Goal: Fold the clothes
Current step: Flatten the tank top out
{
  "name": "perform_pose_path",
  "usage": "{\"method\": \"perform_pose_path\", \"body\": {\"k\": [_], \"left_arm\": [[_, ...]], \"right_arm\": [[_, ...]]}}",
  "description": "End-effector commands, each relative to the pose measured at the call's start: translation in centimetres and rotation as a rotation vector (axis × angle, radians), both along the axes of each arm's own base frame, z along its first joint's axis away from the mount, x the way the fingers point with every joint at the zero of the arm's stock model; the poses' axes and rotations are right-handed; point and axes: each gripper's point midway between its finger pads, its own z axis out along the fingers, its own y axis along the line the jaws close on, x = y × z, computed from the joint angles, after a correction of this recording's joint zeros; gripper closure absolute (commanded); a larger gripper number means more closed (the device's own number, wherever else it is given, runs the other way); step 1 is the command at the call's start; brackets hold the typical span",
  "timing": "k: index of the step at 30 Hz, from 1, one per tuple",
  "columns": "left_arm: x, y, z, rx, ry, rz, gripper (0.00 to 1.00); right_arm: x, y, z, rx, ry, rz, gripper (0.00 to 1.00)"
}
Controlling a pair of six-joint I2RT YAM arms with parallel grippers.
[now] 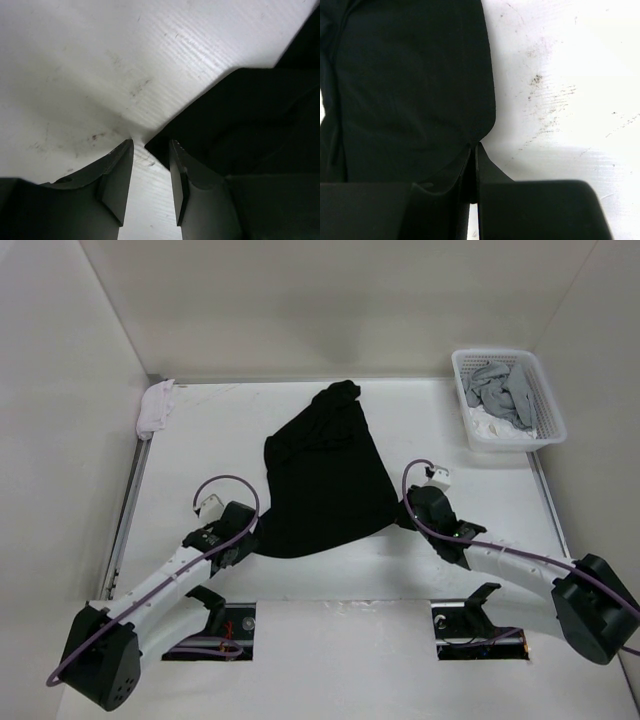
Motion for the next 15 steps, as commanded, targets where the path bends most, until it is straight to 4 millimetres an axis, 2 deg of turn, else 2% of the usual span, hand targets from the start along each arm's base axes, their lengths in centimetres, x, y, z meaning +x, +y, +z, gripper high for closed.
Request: {"method": "perform_pose_path", "body": {"k": [1,8,15], "left_arm": [[1.7,-0.7,0.4,-0.021,-0.064,-0.033,0.68],[1.6,-0.9,-0.8,-0.015,-0.026,-0.042,0.74],[1.6,-1.0,0.0,-0.047,-0.053,-0.039,0.92]], "right_arm": [[0.1,0.1,-0.2,0.009,-0.007,-0.006,0.91],[0.1,0.1,-0.1,0.015,-0.012,-0.006,0.91],[0.1,0.2,-0.1,0.016,-0.011,-0.004,0.91]]}}
